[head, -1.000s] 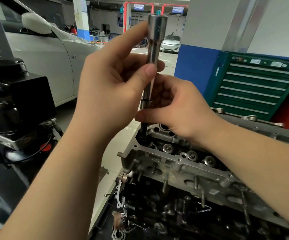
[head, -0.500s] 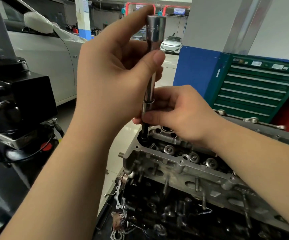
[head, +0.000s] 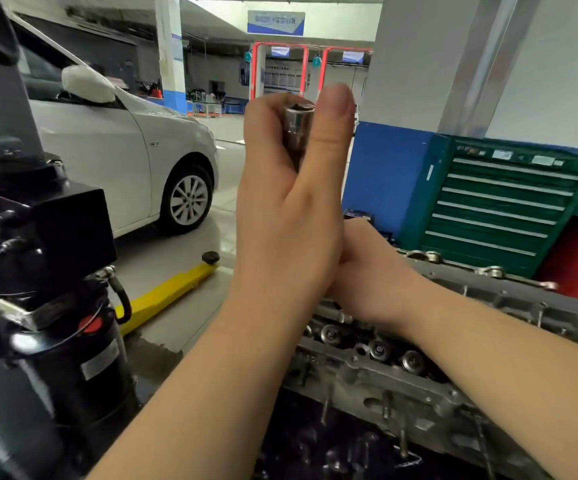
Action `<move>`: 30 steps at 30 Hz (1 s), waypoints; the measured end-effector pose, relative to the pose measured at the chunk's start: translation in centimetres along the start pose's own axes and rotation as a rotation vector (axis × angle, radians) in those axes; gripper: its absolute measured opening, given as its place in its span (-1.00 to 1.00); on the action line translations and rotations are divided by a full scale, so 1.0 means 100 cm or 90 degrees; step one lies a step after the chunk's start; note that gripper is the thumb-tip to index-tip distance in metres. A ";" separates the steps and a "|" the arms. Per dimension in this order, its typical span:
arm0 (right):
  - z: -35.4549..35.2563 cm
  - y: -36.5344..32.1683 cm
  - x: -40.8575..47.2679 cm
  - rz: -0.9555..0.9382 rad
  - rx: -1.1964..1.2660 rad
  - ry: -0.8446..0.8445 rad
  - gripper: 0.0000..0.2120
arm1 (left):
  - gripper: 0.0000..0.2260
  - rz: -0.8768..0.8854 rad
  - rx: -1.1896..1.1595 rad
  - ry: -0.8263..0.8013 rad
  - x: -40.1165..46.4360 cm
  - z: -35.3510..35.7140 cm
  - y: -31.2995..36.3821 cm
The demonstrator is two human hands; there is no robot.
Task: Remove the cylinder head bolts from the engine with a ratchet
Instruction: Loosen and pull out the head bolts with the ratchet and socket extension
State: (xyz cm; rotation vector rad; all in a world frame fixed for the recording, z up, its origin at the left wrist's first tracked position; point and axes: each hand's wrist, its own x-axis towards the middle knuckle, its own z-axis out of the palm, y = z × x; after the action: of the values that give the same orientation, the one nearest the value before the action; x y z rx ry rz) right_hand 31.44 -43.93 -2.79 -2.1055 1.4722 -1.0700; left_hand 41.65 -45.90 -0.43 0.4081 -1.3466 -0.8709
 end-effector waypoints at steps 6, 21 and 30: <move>-0.004 0.021 0.000 0.013 0.069 0.009 -0.88 | -0.77 -0.121 -0.019 -0.134 0.035 -0.007 0.003; 0.006 0.005 0.003 0.091 -0.066 0.149 -0.74 | -0.77 -0.138 0.083 -0.004 0.025 0.005 0.032; 0.003 0.018 0.001 0.052 0.232 -0.017 -0.84 | -0.63 -0.399 -0.108 -0.343 0.065 -0.017 0.032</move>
State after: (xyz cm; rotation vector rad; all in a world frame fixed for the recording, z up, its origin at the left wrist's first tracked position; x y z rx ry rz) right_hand 30.51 -44.75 -4.15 -1.7844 1.2290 -1.1733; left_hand 44.12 -49.08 5.81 0.4934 -1.6422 -1.6933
